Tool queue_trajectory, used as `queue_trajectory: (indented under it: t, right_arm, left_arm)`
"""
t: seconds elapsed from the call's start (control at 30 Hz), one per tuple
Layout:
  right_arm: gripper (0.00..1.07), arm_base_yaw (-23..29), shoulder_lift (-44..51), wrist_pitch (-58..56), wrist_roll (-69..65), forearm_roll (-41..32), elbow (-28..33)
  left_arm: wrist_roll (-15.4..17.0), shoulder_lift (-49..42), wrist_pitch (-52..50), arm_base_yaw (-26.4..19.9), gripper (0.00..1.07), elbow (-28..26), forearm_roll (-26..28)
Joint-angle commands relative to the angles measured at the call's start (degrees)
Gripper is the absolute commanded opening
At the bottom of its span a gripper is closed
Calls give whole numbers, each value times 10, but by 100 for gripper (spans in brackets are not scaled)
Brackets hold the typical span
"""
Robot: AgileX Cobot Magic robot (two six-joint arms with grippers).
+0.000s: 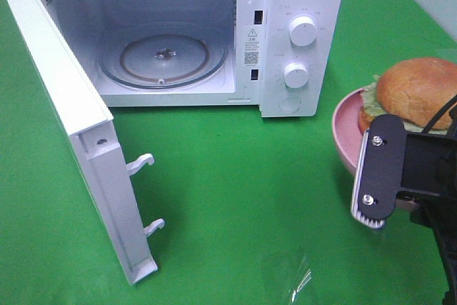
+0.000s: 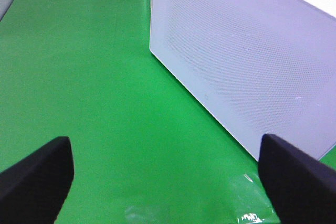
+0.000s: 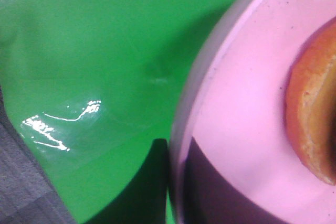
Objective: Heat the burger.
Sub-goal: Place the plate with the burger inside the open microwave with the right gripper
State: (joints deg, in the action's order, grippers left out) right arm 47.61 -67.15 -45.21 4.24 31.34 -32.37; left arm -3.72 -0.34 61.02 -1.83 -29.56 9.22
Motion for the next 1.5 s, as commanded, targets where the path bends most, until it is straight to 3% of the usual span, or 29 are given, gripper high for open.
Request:
queue_trajectory:
  t: [0.03,0.67,0.97,1.17,1.23,1.5]
  right_arm:
    - [0,2,4,44,77,33,1]
    - [0,1,4,98,216,24,1]
    - [0,-43,4,172,344,-19,1]
    - [0,-71,2,207,462,-77,1]
    - [0,-88,2,209,564,-131,1]
    - [0,-128,2,210,714,-231,1]
  left_arm:
    - [2,-3,3,0,87,0,4]
    - [2,-3,3,0,87,0,4]
    - [2,-3,3,0,87,0,4]
    - [2,-3,3,0,87,0,4]
    - [2,-3,3,0,87,0,4]
    - [2,-3,3,0,87,0,4]
